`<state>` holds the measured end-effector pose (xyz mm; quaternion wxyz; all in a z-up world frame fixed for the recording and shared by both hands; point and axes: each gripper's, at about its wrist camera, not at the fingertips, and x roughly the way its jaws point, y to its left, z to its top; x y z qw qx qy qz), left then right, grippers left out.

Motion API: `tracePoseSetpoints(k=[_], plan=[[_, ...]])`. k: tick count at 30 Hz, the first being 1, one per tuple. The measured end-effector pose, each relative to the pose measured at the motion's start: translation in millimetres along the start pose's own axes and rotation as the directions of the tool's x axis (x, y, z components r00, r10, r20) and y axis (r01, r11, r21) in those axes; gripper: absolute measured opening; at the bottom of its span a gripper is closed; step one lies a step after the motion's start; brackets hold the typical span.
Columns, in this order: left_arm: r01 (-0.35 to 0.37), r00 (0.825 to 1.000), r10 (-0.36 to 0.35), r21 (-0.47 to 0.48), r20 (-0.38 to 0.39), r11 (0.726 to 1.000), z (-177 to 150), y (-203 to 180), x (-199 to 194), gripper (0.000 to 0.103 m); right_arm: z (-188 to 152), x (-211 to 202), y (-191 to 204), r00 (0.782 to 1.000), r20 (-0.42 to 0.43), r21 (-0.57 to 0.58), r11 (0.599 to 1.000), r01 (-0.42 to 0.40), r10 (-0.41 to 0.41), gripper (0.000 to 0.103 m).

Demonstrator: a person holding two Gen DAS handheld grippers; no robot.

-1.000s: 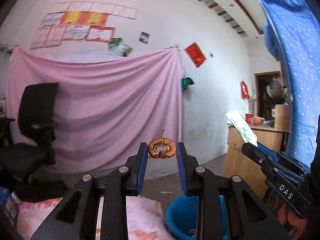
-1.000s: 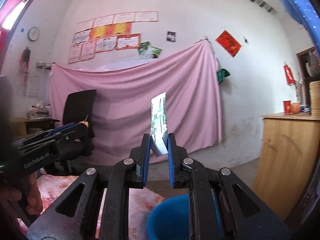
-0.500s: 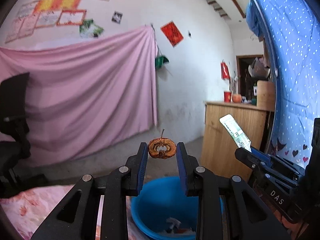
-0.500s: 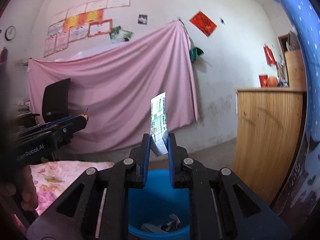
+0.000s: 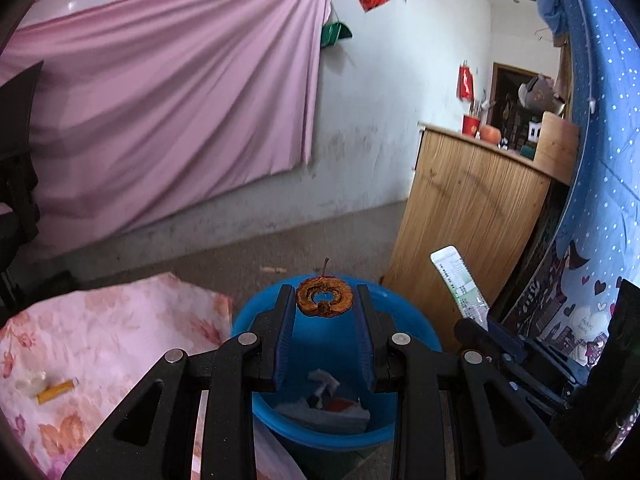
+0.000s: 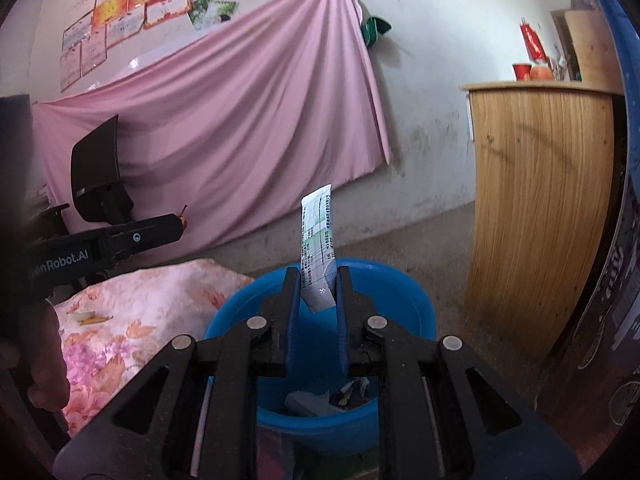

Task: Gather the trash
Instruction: 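Open both grippers to drop the fruit slice and strip into the bucket, then move both grippers back over the white tray and orange strip on the bed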

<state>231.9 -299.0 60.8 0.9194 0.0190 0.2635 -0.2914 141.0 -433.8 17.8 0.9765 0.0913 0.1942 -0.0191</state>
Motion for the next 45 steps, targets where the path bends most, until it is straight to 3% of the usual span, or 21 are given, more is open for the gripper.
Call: tracePoseSetpoints(k=[16, 19, 27, 30, 34, 40, 42, 44, 45], plan=[[0.006, 0.990, -0.014, -0.060, -0.139, 0.998, -7, 9, 24, 0.025, -5, 19, -3, 0.997, -0.080, 0.023, 1.000, -0.010, 0.012, 0.049], [0.000, 0.987, -0.012, -0.076, -0.158, 0.997, -7, 12, 29, 0.030, -5, 23, -4, 0.996, -0.092, 0.021, 1.000, -0.013, 0.015, 0.049], [-0.013, 0.988, -0.001, -0.092, -0.157, 0.996, -10, 17, 21, 0.037, -5, 25, -6, 0.994, -0.105, 0.029, 1.000, -0.009, 0.012, 0.049], [-0.017, 0.990, 0.003, -0.098, -0.143, 0.995, -11, 20, 13, 0.046, -3, 22, -5, 0.994, -0.109, 0.030, 1.000, -0.006, 0.009, 0.052], [-0.030, 0.992, 0.017, -0.107, -0.122, 0.994, -12, 27, 0, 0.047, 1, 17, -2, 0.994, -0.110, 0.025, 1.000, -0.002, 0.004, 0.060], [-0.077, 0.995, 0.067, -0.138, -0.075, 0.987, -14, 43, -27, 0.068, 11, 5, 7, 0.996, -0.093, 0.016, 1.000, -0.005, 0.007, 0.079], [-0.097, 0.994, 0.089, -0.157, -0.056, 0.983, -16, 52, -39, 0.089, 14, 0, 10, 0.996, -0.086, 0.015, 1.000, -0.008, 0.009, 0.089], [-0.130, 0.992, 0.126, -0.167, -0.029, 0.977, -18, 58, -50, 0.099, 18, -5, 15, 0.997, -0.071, 0.016, 1.000, -0.015, 0.016, 0.103], [-0.161, 0.987, 0.162, -0.167, -0.004, 0.973, -20, 61, -58, 0.099, 19, -8, 17, 0.998, -0.061, 0.017, 1.000, -0.018, 0.019, 0.103]])
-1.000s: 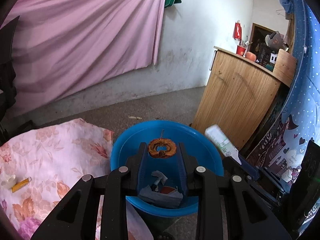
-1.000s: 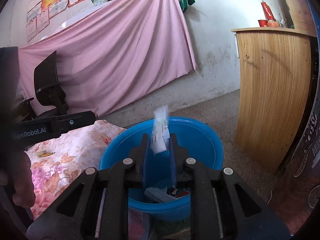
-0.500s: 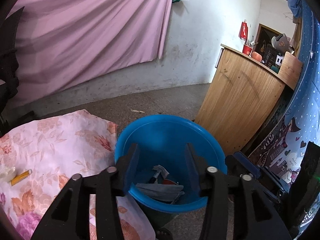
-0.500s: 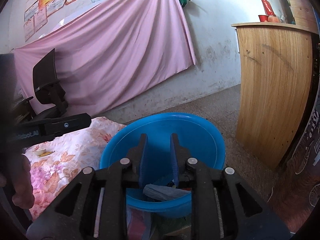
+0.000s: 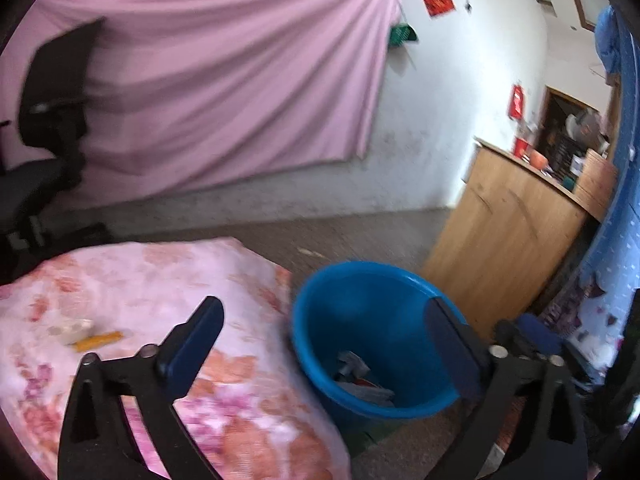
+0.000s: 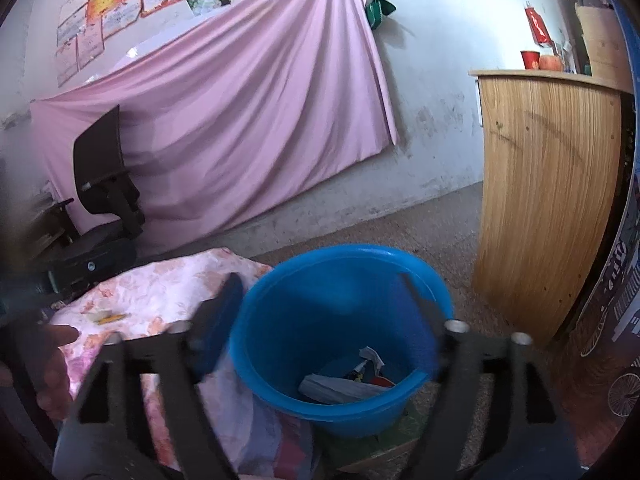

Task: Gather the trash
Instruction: 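Move both grippers back over the white tray and orange strip on the bed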

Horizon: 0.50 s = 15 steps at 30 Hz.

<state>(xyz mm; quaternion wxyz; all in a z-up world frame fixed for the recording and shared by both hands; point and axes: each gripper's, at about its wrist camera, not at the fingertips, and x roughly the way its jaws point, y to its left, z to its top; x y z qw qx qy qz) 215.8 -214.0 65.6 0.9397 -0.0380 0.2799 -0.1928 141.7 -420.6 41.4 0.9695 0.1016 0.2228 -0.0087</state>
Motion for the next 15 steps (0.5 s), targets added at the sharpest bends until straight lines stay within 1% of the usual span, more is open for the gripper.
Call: tracePoseSetpoints(k=[3, 6, 15], plan=[[-0.053, 0.997, 0.053, 0.001, 0.047, 0.999, 1, 10, -14, 0.099, 5, -10, 9, 1.000, 0.027, -0.002, 1.000, -0.003, 0.003, 0.103], [-0.082, 0.993, 0.082, -0.012, 0.080, 0.997, -1, 21, -29, 0.100, 10, -18, 21, 0.999, 0.046, -0.012, 1.000, -0.012, 0.012, 0.103], [-0.126, 0.972, 0.128, -0.023, 0.195, 0.992, -2, 45, -79, 0.101, 17, -42, 62, 0.995, 0.093, -0.077, 0.997, -0.033, 0.040, 0.103]])
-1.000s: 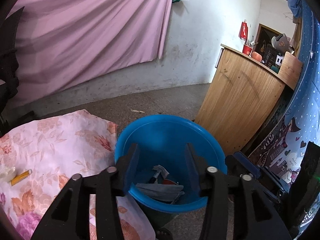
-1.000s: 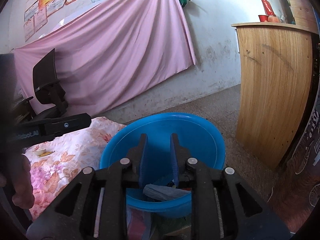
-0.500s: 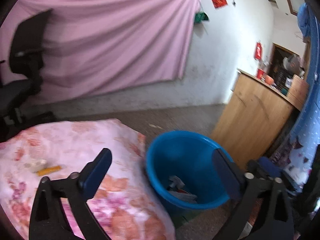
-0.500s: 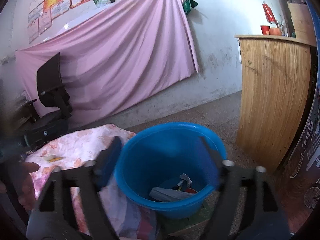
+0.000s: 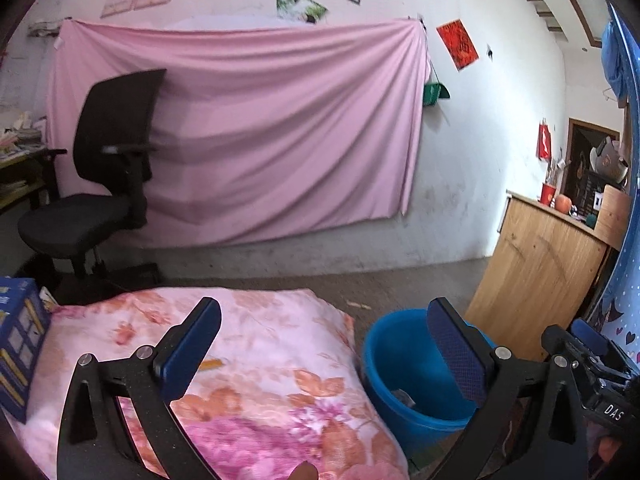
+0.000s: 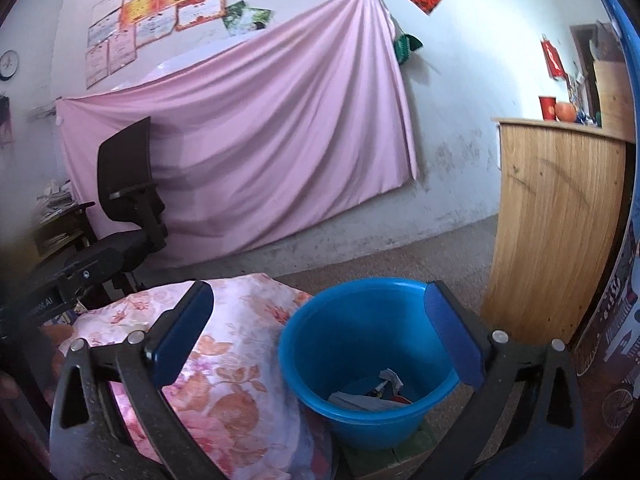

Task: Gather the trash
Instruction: 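Move both grippers back over the white tray and orange strip on the bed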

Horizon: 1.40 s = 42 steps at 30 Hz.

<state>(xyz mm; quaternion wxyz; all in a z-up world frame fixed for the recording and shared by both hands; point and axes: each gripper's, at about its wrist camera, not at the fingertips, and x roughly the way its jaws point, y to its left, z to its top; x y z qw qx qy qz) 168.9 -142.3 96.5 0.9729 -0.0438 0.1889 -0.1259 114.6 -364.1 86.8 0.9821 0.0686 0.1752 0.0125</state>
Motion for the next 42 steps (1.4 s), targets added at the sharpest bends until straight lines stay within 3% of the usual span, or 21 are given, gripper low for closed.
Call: tracePoseSetpoints(k=[11, 24, 34, 42], plan=[[-0.086, 0.989, 0.089, -0.028, 0.115, 0.996, 11, 49, -58, 0.101, 15, -20, 57, 0.992, 0.106, -0.061, 0.996, -0.065, 0.072, 0.103], [-0.207, 0.946, 0.213, -0.052, 0.242, 0.977, 7, 104, -123, 0.101, 23, -39, 127, 0.950, 0.243, -0.161, 0.974, -0.158, 0.194, 0.103], [-0.282, 0.923, 0.287, -0.057, 0.256, 0.958, -7, 132, -138, 0.101, 17, -21, 162, 0.935, 0.221, -0.224, 0.948, -0.227, 0.277, 0.103], [-0.289, 0.936, 0.294, -0.055, 0.192, 0.956, -22, 149, -109, 0.101, 3, 10, 171, 0.945, 0.163, -0.257, 0.936, -0.238, 0.285, 0.103]])
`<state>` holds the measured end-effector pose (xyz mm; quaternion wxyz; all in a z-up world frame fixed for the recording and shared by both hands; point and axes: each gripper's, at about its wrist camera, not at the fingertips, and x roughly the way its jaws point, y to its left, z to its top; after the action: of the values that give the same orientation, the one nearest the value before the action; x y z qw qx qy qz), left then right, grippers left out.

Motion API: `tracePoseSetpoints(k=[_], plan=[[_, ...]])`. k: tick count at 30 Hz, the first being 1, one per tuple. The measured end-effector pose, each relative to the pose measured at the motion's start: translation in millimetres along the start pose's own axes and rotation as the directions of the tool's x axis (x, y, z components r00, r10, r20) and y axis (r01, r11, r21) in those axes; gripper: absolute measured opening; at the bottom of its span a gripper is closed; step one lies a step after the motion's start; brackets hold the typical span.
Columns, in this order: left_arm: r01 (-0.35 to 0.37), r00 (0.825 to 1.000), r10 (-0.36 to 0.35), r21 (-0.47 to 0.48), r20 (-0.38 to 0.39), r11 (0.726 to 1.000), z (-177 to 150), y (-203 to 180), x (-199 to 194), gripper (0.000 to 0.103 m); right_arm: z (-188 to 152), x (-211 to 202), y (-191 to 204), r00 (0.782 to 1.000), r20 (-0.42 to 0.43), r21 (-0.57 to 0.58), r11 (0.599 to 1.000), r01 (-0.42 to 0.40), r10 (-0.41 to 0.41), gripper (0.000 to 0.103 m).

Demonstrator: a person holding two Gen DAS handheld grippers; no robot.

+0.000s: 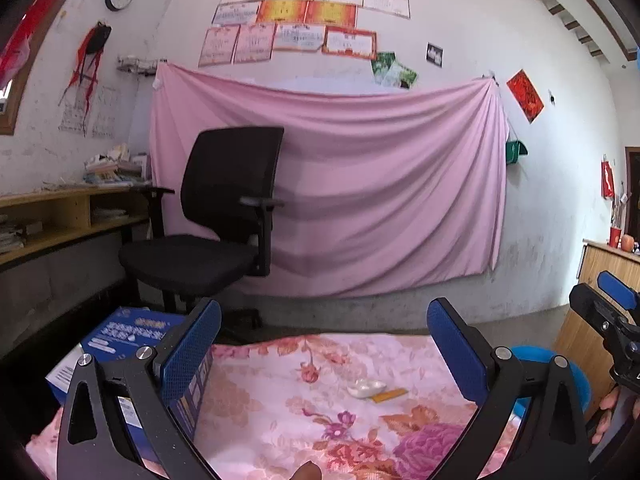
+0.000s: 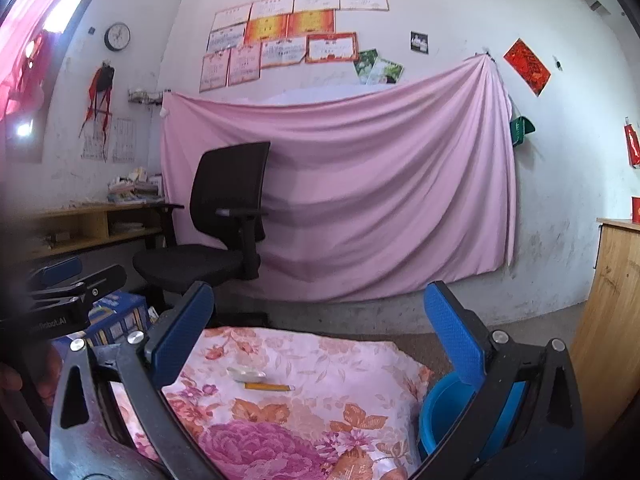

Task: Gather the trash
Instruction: 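Move both grippers back over the white tray and orange strip on the bed, then grasp the white plastic tray with the left gripper while the right gripper grasps the orange strip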

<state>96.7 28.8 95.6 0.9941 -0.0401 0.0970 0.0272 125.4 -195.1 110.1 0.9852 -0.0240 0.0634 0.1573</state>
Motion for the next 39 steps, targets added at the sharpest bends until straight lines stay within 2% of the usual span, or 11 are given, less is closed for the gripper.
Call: tracePoseSetpoints(k=[11, 14, 17, 22, 28, 34, 36, 39], plan=[[0.008, 0.990, -0.003, 0.030, -0.138, 1.000, -27, -3, 67, 0.101, -28, 50, -13, 0.996, -0.091, 0.015, 1.000, -0.006, 0.008, 0.103], [0.026, 0.978, -0.017, 0.043, -0.208, 0.999, -35, -2, 90, 0.101, -34, 67, -16, 0.991, -0.130, 0.014, 1.000, 0.004, -0.002, 0.103], [0.048, 0.958, -0.030, 0.056, -0.284, 0.997, -44, -1, 112, 0.101, -42, 88, -22, 0.981, -0.191, 0.018, 1.000, 0.014, -0.010, 0.103], [0.099, 0.908, -0.081, 0.024, -0.411, 0.995, -61, 3, 149, 0.100, -60, 121, -30, 0.949, -0.314, 0.020, 0.999, 0.035, -0.027, 0.103], [0.202, 0.818, -0.182, -0.024, -0.545, 0.979, -81, -2, 186, 0.097, -75, 147, -32, 0.905, -0.424, 0.017, 1.000, 0.013, -0.005, 0.103], [0.265, 0.725, -0.249, -0.074, -0.642, 0.961, -98, -10, 220, 0.075, -80, 156, -36, 0.883, -0.470, 0.030, 0.999, 0.023, -0.006, 0.103], [0.282, 0.697, -0.263, -0.082, -0.667, 0.956, -103, -14, 230, 0.063, -81, 156, -39, 0.880, -0.475, 0.046, 0.999, 0.030, -0.004, 0.103], [0.311, 0.660, -0.285, -0.093, -0.695, 0.946, -108, -20, 239, 0.053, -82, 158, -43, 0.875, -0.485, 0.066, 0.997, 0.041, -0.003, 0.103]])
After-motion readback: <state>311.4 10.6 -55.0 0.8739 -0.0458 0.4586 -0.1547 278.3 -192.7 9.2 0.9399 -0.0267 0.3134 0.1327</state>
